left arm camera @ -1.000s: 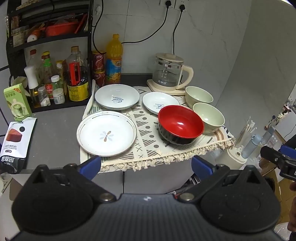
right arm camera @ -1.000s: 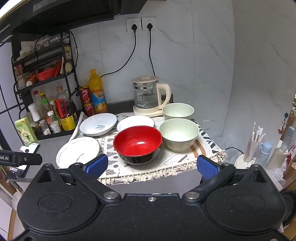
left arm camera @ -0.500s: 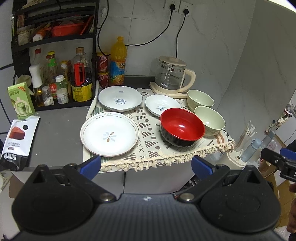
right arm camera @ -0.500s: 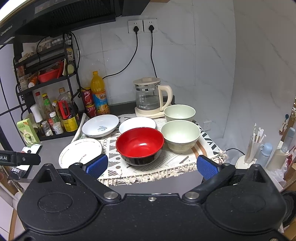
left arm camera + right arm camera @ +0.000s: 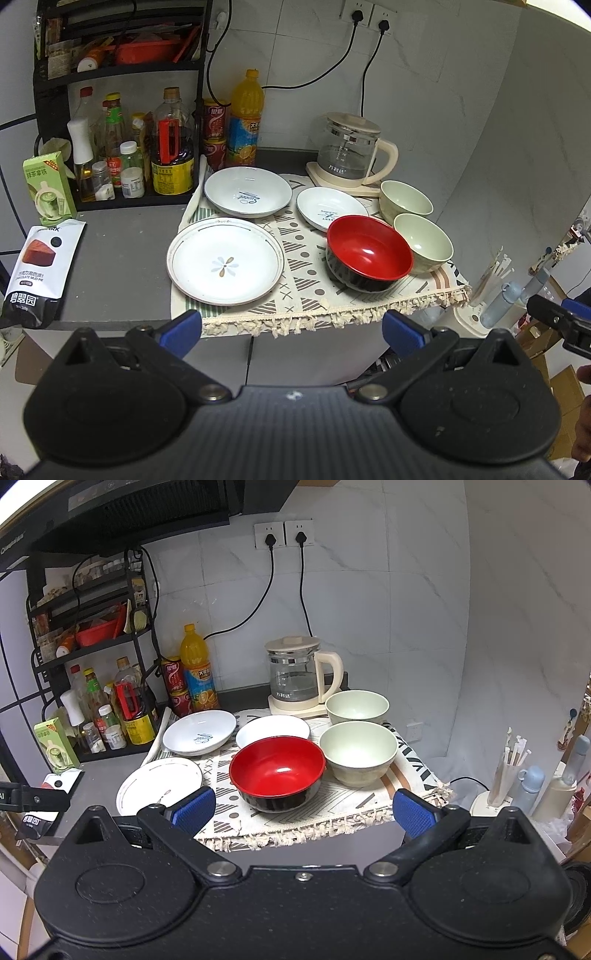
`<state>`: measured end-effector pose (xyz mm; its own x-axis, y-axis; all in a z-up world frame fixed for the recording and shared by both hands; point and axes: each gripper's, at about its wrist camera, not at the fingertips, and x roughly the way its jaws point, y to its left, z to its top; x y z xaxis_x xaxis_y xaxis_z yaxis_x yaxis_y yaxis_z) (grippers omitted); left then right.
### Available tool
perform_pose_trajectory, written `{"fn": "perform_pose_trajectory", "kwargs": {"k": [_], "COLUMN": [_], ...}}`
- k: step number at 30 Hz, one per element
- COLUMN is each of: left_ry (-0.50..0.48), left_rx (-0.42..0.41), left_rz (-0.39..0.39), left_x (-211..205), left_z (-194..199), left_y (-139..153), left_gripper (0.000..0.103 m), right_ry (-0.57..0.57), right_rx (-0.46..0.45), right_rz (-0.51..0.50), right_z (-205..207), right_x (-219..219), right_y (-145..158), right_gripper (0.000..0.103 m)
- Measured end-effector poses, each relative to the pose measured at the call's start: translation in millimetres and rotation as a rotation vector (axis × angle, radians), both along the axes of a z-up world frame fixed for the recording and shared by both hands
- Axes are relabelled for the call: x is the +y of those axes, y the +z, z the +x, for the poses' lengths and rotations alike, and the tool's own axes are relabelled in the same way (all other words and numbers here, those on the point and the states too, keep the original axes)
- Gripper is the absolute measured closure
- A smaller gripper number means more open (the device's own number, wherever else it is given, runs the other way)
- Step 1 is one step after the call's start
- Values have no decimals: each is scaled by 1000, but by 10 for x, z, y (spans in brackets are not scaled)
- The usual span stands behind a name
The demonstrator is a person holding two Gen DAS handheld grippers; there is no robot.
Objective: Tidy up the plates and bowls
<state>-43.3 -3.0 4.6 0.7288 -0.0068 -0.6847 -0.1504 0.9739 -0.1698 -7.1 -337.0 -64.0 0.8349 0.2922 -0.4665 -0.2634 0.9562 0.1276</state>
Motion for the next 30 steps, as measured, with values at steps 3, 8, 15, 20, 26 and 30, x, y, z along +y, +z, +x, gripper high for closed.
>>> {"fn": "perform_pose_trajectory", "kwargs": {"k": [3,8,15,20,26,30], "left_ry": [-3,-9,-9,-3,3,-8], "left_rx": [0,5,8,12,16,6], "left_rz": [-1,1,2,1,2,7], "left_x": [-9,-65,-114,-127,-170,-254], "left_z": [-1,-14,-43,-58,-83,-110], "left_y": [3,-20,-30,-35,-41,-23], "left_gripper": [0,0,0,0,0,0], "right_ry": [-9,-12,8,16,15,16], "right_rx": [8,17,10,12,20,23], "right_rz": [3,6,4,6,13,21], "right_z": [-6,-19,-53,-56,-49,-66], "right_x": [-21,-45,-68,-99,-136,-164], "right_y": [-10,-22,-26,-32,-35,-37], "right_gripper": [0,0,0,0,0,0]}}
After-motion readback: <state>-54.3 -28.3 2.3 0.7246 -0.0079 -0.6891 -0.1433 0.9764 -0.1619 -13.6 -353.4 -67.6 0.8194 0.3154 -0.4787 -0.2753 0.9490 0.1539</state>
